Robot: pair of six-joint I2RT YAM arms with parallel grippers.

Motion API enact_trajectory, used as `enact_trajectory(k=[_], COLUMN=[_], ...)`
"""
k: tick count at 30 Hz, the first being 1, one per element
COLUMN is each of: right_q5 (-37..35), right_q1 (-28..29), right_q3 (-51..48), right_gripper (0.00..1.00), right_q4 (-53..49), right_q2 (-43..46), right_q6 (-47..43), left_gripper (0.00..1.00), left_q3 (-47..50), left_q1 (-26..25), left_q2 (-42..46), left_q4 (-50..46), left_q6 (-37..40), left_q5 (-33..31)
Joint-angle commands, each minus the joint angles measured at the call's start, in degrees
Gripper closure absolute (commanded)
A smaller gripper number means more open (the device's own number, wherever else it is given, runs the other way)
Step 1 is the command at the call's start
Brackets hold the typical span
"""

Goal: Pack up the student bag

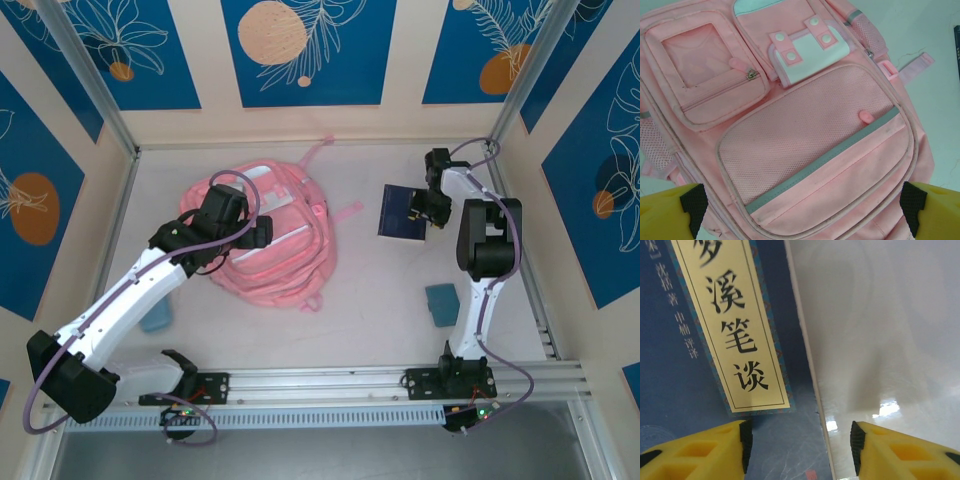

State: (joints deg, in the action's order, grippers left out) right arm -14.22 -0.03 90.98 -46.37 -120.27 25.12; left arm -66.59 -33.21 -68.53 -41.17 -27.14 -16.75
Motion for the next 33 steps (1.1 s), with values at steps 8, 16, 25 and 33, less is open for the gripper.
enact_trajectory(k=[8, 16, 25, 33], right_q5=[6.8, 7.4, 6.6, 5.9], right_q1=[-0.1, 3.9, 12.5, 20.0], right_q3=[-0.7, -1.6, -9.3, -23.0], right_gripper=[0.60, 0.68, 0.68, 0.68], right_q4=[-2.2, -4.5, -4.6, -3.5], right_q2=[-1.6, -1.8, 2.9, 11.7], right_q6=[-3.7, -6.8, -2.8, 2.0], left_gripper=[0.00, 0.00, 0.00, 0.00], left_q3=[-1.7, -2.5, -4.2, -6.2], left_q1=[0.7, 0.6, 0.6, 0.6], left_q2=[-1.0, -1.8, -4.6, -8.6], left_q4=[-1.9, -1.6, 0.6, 1.4], left_q6=[-1.8, -2.2, -4.0, -5.3], left_q5=[-0.3, 1.9, 7.6, 12.6])
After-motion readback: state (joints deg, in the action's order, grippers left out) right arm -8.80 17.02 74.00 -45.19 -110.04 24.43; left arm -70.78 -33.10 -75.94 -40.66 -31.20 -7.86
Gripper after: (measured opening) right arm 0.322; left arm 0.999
